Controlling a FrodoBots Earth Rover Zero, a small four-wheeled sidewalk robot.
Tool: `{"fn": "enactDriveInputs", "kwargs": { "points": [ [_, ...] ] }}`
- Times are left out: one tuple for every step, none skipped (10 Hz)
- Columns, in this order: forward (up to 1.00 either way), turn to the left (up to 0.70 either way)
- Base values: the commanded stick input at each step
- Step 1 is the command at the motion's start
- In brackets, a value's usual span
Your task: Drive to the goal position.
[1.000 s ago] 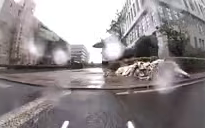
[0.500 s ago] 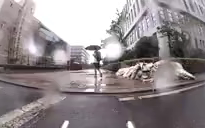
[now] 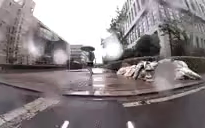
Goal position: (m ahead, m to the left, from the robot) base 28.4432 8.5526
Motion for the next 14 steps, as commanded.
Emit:
{"fn": "enactDriveInputs", "kwargs": {
  "points": [
    [0.70,0.00],
    [0.70,0.00],
    [0.70,0.00],
    [0.70,0.00],
    [0.70,0.00],
    [0.70,0.00],
    [0.70,0.00],
    [0.70,0.00],
    [0.70,0.00],
    [0.70,-0.07],
    [0.70,-0.14],
    [0.70,-0.14],
    [0.70,-0.14],
    [0.70,-0.14]
  ]
}}
